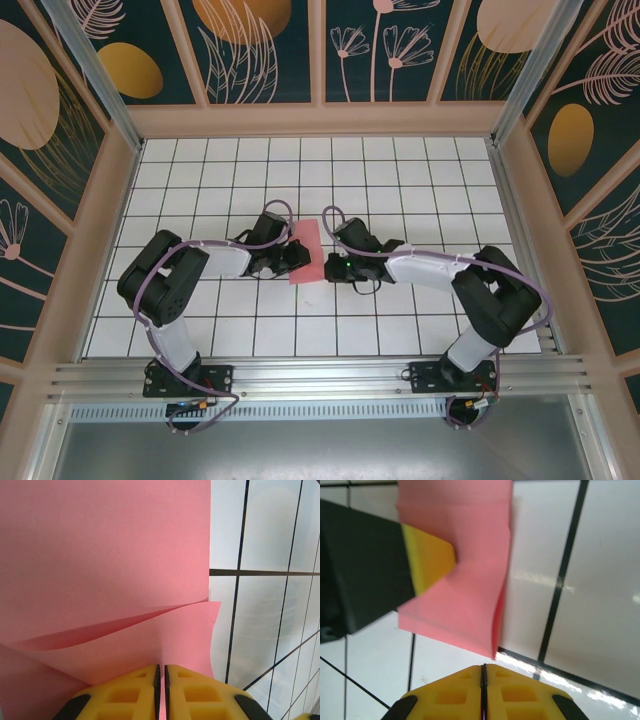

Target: Fold a paper plane with a square sheet of paper (pick it up from the middle)

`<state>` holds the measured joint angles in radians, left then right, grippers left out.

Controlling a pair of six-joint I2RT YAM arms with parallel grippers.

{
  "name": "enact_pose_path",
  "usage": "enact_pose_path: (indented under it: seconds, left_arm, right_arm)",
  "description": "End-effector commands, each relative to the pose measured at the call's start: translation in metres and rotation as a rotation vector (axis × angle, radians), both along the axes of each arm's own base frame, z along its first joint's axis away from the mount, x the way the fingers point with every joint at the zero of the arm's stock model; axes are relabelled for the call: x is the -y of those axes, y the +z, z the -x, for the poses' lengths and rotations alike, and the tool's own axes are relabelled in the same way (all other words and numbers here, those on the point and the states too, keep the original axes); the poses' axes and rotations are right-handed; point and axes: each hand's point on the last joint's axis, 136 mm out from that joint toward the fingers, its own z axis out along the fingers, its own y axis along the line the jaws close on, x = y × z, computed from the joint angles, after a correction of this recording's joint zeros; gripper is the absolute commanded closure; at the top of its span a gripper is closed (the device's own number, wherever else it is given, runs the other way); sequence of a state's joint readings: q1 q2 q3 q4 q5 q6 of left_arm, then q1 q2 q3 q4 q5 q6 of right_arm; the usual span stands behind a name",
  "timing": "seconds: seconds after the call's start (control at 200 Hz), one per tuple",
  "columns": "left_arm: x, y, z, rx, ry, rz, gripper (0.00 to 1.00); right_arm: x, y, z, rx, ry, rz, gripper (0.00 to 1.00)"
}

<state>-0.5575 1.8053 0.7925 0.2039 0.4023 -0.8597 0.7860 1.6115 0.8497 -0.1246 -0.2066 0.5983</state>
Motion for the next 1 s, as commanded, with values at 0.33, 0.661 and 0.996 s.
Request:
enact_pose_path:
  seconds: [0.33, 0.661, 0.996]
  left_arm:
    - [-0.036, -0.033, 0.008, -0.046, 0.059, -0.178, 0.85]
    - [-0.044, -0.021, -0.008, 0.020, 0.110, -0.216, 0.85]
    - [-0.059, -0.010, -0.032, 0.074, 0.177, -0.252, 0.84]
  right_arm:
    - [-0.019, -0.030, -0.016, -0.037, 0.020, 0.014, 0.89]
    - [0.020, -0.078, 0.008, -0.137, -0.023, 0.170, 0.89]
    - [0.034, -0.094, 0.016, -0.169, -0.034, 0.237, 0.89]
